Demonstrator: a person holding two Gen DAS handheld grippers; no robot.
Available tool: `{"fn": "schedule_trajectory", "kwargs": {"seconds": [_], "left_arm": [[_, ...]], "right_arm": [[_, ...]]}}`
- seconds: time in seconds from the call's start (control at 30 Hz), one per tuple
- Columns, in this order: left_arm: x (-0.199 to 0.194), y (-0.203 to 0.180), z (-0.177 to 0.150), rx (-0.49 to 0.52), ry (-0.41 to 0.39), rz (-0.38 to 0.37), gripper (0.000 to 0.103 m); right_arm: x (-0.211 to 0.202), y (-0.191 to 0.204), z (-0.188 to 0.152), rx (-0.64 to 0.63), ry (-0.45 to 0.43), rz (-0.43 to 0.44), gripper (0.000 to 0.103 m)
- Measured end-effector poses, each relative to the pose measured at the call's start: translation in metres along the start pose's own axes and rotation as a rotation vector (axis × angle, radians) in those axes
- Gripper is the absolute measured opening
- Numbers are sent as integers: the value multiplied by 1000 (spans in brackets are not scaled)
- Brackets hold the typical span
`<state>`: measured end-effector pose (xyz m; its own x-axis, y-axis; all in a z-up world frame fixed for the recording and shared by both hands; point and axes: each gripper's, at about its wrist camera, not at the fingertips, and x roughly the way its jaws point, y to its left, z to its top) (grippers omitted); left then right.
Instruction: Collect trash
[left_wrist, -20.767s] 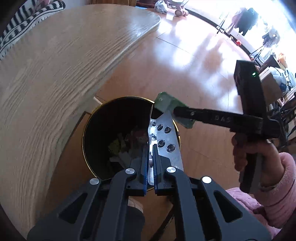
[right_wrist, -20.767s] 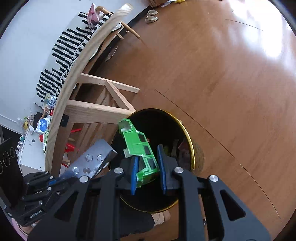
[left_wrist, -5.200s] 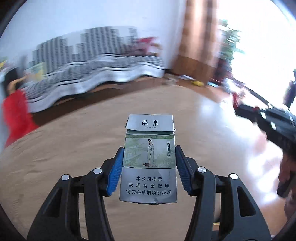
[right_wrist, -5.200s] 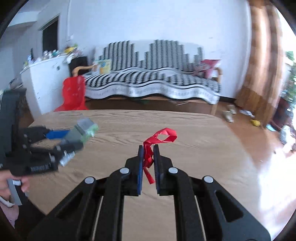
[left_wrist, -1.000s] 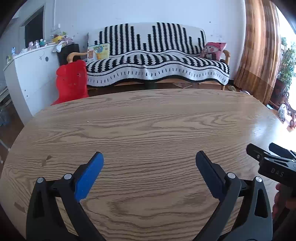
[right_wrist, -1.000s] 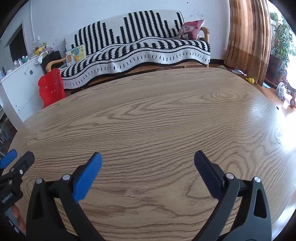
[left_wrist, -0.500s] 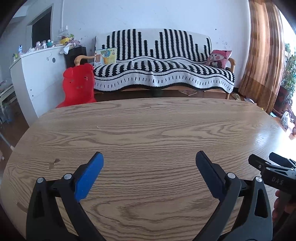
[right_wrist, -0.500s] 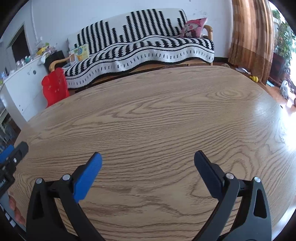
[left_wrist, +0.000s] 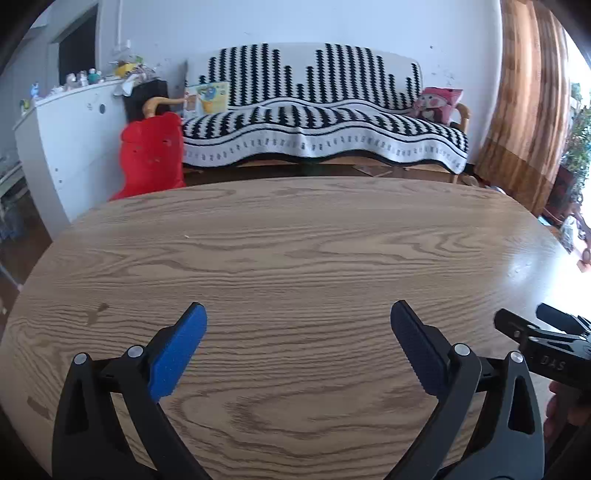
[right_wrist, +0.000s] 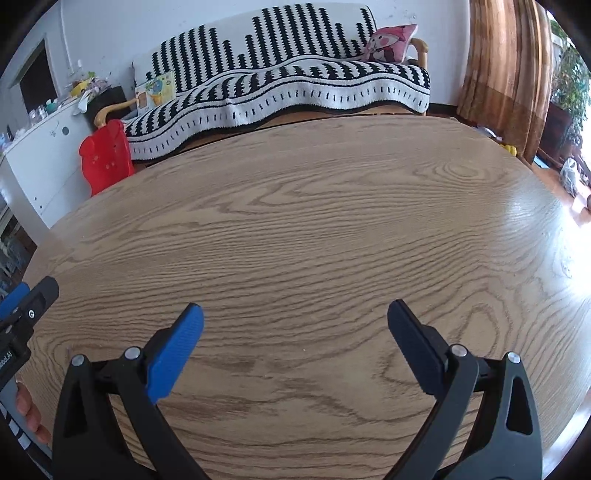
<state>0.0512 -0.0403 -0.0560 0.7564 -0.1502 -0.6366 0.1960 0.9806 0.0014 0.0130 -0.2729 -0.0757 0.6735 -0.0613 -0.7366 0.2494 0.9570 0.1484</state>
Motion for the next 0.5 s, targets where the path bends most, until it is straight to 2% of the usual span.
{"fn": "schedule_trajectory", "kwargs": {"seconds": [0.17, 0.33, 0.5], "left_arm": [[6, -3, -6, -6, 44, -99, 97], [9, -6, -5, 10, 20, -13, 97], [12, 10, -6, -47, 19, -20, 97]], "right_arm": [[2, -3, 2, 13, 10, 17, 96], [4, -2, 3, -17, 8, -12, 96], [15, -2, 5, -28, 30, -30, 96]]}}
